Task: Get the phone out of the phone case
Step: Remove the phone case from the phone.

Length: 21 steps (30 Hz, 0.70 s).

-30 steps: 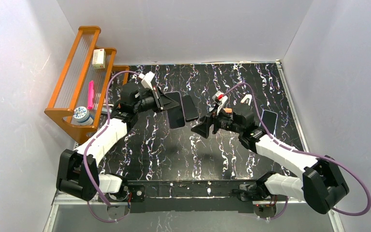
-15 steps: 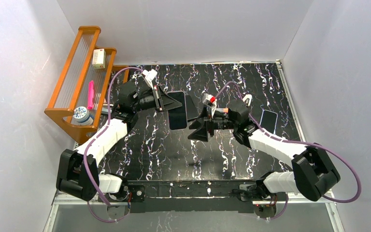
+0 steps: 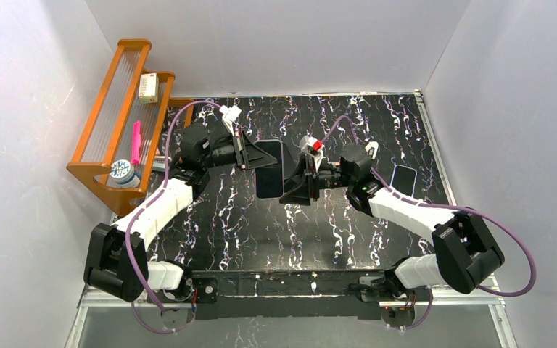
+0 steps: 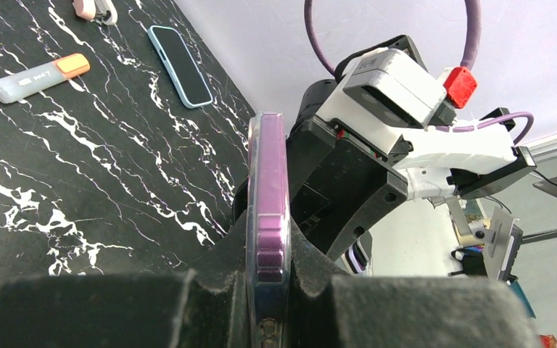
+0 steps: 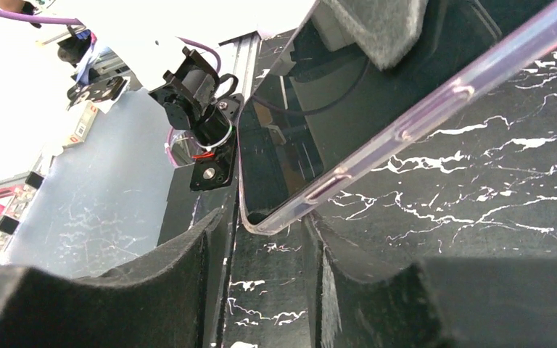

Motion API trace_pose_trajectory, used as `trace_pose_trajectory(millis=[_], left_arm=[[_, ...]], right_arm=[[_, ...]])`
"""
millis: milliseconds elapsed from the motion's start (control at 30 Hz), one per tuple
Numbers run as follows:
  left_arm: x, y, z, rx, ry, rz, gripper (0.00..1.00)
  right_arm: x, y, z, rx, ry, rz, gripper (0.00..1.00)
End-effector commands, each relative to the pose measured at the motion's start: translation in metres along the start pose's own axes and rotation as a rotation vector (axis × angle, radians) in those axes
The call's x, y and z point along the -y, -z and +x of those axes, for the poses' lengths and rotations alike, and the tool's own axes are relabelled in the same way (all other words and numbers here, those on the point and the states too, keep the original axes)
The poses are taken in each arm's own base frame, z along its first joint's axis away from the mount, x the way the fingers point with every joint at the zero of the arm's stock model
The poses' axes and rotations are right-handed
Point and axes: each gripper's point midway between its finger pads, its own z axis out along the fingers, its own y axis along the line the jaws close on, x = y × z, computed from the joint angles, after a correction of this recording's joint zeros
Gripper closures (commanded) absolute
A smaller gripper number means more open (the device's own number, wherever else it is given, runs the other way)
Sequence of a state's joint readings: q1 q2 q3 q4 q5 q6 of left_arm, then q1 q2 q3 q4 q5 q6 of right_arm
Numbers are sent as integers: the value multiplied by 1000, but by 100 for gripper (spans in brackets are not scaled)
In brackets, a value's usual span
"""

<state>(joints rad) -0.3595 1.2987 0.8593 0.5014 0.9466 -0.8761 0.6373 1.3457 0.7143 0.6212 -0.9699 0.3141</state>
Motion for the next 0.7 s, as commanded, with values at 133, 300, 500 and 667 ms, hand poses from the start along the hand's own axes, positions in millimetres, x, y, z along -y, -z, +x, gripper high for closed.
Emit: trace_pose_trajectory(millis=[133,300,500,667], left_arm=[[28,2,-1,-10,-64,80,100],[33,0,-1,-9,-65,91,100],[40,-6,3,-17,-41,105,100],[43,-10,9,-31,-11,112,100]], right_arm=[[-9,-6,-25,30,99,-78,59],[-8,-9,-17,-1,107,-106,80],[-5,-14,-15,-21,201,-108,99],[7,-19,-19,-43,302,-56,99]])
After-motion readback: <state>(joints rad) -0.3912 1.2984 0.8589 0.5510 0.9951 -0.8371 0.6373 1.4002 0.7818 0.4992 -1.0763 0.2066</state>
